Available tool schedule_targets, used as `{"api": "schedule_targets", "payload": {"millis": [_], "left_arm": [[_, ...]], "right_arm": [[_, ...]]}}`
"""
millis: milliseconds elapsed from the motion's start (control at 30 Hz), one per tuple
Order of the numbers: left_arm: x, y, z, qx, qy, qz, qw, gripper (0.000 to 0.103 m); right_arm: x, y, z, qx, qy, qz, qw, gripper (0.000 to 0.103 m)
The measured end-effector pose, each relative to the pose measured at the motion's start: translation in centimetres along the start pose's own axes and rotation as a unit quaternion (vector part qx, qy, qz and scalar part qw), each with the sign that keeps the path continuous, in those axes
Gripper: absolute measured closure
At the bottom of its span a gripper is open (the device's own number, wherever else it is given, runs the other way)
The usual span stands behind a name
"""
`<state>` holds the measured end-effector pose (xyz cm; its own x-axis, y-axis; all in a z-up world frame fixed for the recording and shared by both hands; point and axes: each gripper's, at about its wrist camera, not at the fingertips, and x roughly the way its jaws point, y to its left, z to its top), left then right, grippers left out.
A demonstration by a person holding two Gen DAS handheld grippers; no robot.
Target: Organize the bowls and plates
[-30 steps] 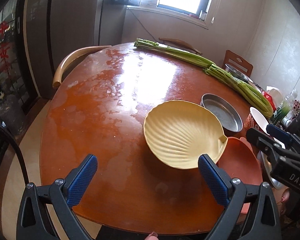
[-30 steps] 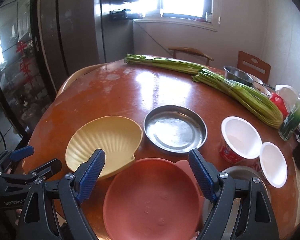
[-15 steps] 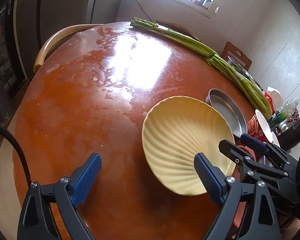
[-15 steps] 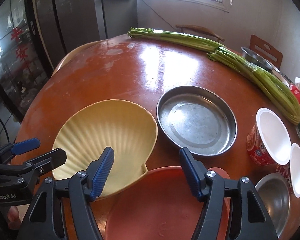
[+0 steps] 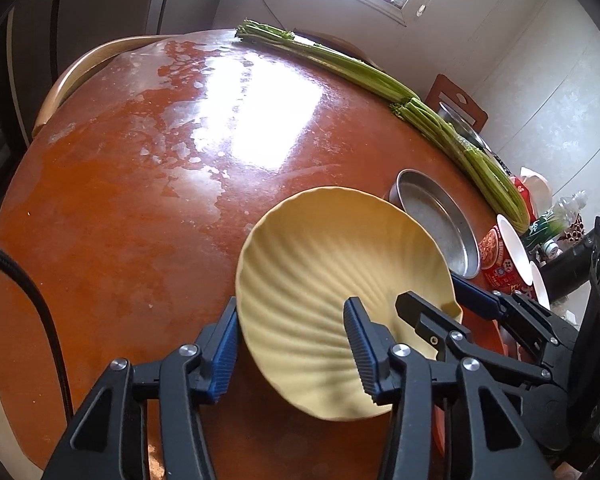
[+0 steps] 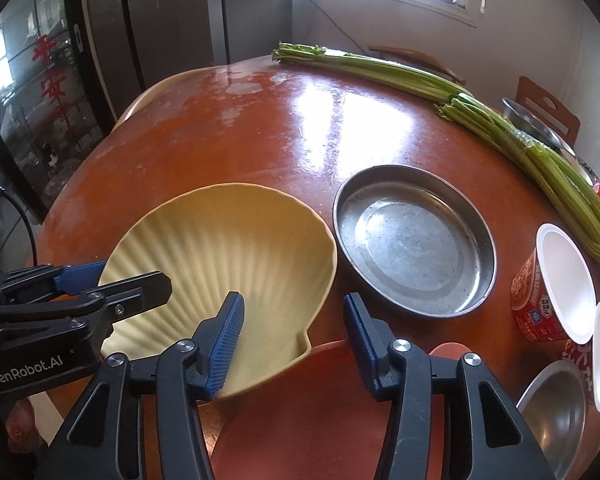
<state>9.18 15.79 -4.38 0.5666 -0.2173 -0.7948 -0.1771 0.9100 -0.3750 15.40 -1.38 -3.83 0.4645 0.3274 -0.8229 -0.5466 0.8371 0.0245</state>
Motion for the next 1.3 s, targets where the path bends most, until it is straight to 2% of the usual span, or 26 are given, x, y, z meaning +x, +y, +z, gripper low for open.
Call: {"api": "schedule_targets", "payload": {"millis": [67, 267, 733, 1067, 1300], "left_arm": [[-0.1, 0.0, 0.2, -0.003, -0.001, -0.009, 1.0000, 0.057], [-0.8, 0.6, 0.8, -0.001, -0.010, 0.006, 0.9999, 0.057], [-0.9, 3.4, 5.2, 0.017, -0.035, 0.059, 0.9975, 0.057], [1.5, 4.1, 6.5, 0.032, -0.026, 0.074, 0.9964, 0.057], [1.4, 4.6, 6.5, 0.034, -0.042, 0.091, 0.9944, 0.056]], "right_arm": [[0.0, 0.2, 0.1, -0.001, 0.001, 0.007, 1.000, 0.052], [-0.5, 1.2, 0.5, -0.002, -0.005, 0.019, 1.000, 0.052], [1.0, 3.9, 4.2, 0.041, -0.032, 0.032, 0.998, 0.052], [2.8, 4.1, 4.0, 0.067, -0.017, 0.032, 0.997, 0.052], [2.7, 4.0, 3.8, 0.064, -0.019, 0.034, 0.997, 0.052]]}}
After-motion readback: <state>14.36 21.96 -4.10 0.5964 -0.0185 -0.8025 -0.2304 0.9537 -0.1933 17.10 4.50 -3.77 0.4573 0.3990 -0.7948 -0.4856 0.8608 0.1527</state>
